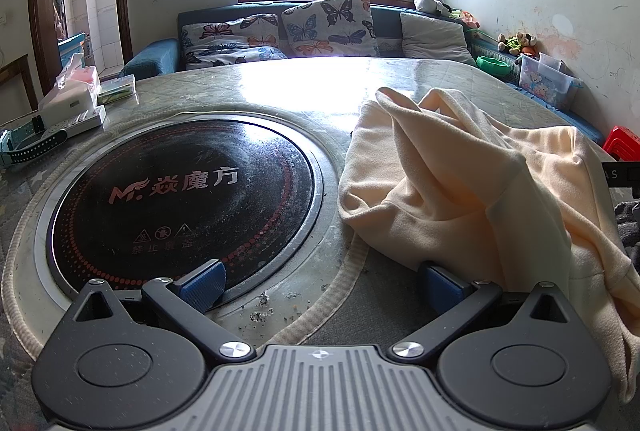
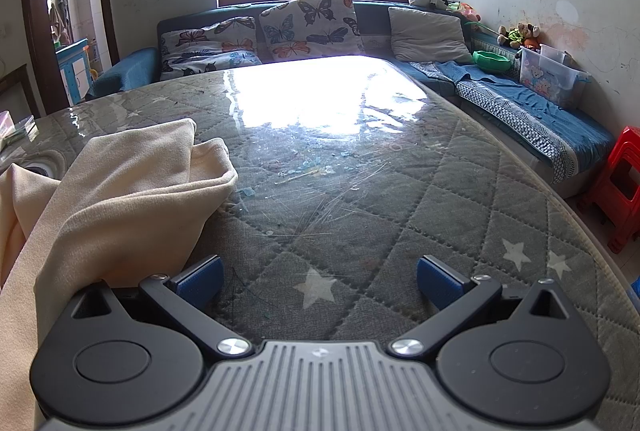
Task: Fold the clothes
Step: 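Move both grippers toward the crumpled cream shirt on the table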
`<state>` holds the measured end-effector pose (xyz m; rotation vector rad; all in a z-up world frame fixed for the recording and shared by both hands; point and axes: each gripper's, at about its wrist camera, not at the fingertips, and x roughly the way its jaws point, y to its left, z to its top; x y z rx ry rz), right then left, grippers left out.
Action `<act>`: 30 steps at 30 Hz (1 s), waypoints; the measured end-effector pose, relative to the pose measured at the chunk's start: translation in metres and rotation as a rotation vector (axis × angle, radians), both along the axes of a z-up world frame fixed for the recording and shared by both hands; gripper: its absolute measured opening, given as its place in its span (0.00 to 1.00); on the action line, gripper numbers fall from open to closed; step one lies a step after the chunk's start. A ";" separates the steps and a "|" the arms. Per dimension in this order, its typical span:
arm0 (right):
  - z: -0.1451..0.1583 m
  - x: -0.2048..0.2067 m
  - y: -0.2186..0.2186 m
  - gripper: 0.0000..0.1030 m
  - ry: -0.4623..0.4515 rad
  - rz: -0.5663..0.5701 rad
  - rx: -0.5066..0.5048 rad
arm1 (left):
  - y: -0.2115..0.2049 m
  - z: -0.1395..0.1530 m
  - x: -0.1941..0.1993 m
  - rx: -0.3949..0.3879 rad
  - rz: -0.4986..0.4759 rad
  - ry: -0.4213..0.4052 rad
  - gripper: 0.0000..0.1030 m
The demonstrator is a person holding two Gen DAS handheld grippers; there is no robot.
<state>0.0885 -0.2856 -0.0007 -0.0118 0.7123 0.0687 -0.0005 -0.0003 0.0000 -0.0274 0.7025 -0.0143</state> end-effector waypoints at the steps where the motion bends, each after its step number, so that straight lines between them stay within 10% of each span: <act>1: -0.001 0.000 -0.003 1.00 0.000 0.000 0.002 | 0.000 0.000 0.000 -0.001 0.000 0.000 1.00; 30: 0.024 -0.077 -0.032 1.00 -0.028 0.129 0.008 | -0.011 0.014 -0.024 0.028 0.027 0.048 1.00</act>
